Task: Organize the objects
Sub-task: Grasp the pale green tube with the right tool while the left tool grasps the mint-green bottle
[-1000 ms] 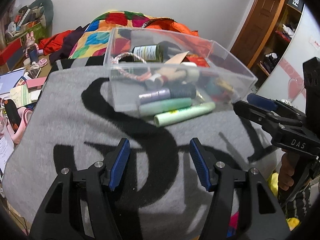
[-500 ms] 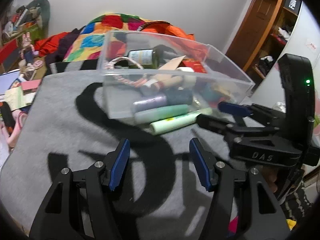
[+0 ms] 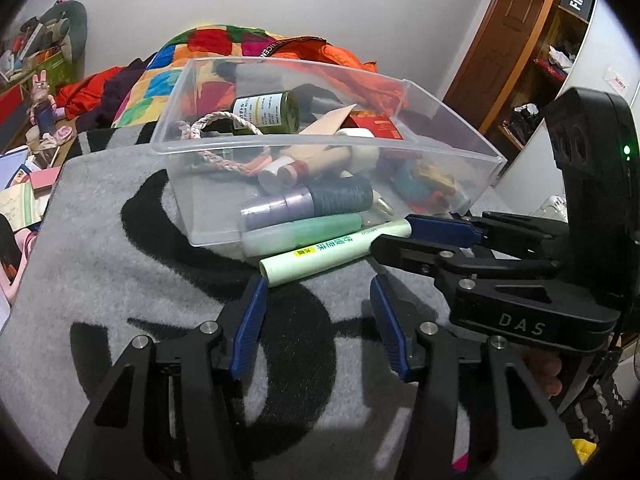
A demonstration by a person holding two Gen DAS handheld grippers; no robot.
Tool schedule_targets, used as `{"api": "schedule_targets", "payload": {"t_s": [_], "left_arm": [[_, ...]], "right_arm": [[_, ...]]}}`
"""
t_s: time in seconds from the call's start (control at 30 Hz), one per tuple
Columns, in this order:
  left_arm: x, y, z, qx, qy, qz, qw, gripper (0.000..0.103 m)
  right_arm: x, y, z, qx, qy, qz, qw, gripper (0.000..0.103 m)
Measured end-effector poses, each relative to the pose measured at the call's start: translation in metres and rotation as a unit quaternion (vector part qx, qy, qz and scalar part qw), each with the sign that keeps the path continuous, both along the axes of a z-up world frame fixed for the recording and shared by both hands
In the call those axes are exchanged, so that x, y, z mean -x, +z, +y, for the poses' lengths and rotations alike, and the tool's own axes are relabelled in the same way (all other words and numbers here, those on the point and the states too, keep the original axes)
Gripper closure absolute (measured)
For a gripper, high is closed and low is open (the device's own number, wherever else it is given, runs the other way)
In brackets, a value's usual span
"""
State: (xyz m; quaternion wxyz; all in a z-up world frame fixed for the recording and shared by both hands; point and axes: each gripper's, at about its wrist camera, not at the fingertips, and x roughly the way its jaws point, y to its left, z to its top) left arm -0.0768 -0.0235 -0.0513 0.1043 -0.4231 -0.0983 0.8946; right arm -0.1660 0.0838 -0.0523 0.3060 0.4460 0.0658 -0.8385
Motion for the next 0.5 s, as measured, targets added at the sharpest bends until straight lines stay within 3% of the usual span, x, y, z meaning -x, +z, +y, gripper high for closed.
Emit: {"api": "schedule_targets", "payload": {"t_s": [0.37, 0.5], "left_arm": [[-0.024, 0.002, 0.005, -0.013, -0.021, -0.007, 0.9997, 0.050], [-0.027, 0.003, 0.010, -0.013, -0.024, -0.004, 0.9996, 0.050]], "right_arm": [[-0.034, 0.012, 0.019, 0.015, 0.030, 0.003, 0.999, 0.069], [-0.045, 0.012, 0.028, -0.011, 0.031, 0.021, 0.999, 0.069]]}}
